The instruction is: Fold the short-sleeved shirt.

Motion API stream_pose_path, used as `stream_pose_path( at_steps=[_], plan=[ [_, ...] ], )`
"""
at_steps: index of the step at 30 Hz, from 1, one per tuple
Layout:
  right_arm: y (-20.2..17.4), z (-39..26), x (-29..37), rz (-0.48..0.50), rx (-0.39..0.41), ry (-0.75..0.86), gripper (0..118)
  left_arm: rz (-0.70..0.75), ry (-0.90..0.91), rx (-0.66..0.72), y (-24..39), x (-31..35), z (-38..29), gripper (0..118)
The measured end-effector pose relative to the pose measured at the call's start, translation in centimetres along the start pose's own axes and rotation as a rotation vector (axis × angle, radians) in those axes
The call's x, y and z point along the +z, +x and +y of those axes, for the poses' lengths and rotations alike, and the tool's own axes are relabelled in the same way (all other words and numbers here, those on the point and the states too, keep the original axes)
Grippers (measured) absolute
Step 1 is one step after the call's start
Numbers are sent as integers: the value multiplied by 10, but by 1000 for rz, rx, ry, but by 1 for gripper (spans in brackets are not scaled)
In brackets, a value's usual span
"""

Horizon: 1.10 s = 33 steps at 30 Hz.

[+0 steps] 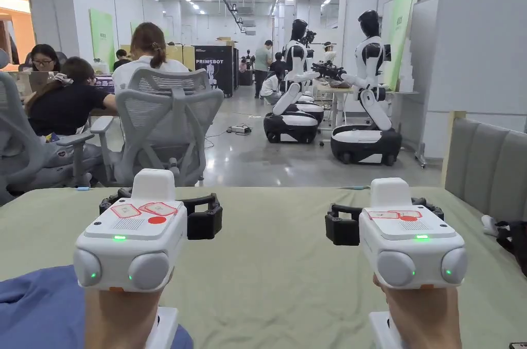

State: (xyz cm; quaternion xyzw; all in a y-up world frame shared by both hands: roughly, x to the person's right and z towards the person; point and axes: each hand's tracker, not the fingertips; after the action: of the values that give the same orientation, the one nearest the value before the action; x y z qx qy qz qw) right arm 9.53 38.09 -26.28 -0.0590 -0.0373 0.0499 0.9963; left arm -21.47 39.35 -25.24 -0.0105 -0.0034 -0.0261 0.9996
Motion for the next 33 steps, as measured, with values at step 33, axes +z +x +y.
stream_pose_path(
  at_steps=[33],
  plan=[
    [-10,-4,-7,30,63,-22,118,22,-5,-10,4,0,-6,118]
  ],
)
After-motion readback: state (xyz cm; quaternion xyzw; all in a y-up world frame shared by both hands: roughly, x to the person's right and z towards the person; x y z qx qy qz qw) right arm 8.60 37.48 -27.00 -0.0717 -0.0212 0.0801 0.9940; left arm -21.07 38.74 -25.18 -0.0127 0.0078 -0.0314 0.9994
